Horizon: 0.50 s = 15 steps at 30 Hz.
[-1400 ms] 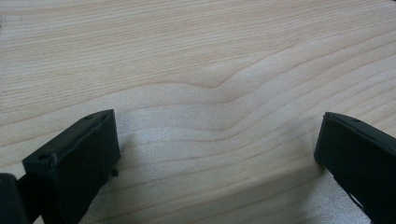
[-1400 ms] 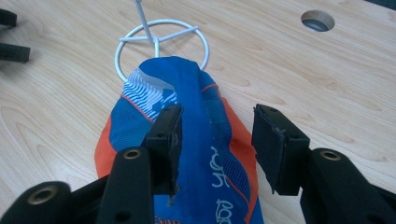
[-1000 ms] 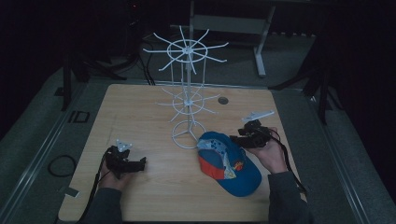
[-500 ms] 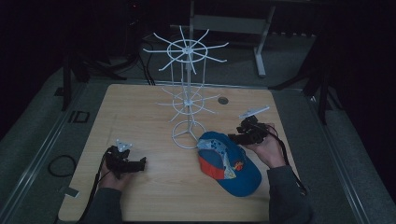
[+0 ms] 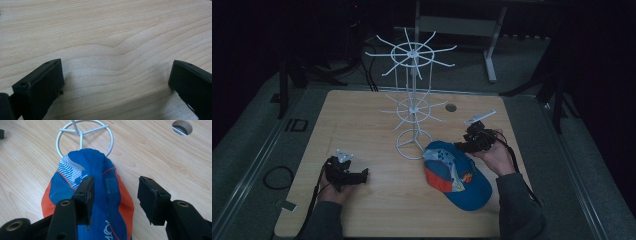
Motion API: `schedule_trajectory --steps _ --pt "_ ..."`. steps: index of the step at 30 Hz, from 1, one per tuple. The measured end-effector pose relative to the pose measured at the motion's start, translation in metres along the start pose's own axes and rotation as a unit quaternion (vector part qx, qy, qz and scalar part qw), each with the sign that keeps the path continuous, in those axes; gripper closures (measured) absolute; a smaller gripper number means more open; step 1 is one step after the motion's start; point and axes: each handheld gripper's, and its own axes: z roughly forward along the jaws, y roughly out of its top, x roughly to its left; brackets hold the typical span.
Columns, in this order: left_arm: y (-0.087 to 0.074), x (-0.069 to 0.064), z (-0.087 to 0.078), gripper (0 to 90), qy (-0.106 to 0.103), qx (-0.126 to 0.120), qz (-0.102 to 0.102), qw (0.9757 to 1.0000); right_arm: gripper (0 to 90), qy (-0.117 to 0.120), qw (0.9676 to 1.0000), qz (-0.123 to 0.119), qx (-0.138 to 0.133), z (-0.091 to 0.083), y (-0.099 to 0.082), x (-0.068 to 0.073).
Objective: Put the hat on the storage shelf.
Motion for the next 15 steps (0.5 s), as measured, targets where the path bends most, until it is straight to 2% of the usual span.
schedule_trajectory --steps 15 --pt "0.0000 0.0001 0.0001 0.1 0.001 -0.001 0.000 1.0000 44.5 0.009 0.9999 -0.007 0.011 0.0076 0.0066 0.0001"
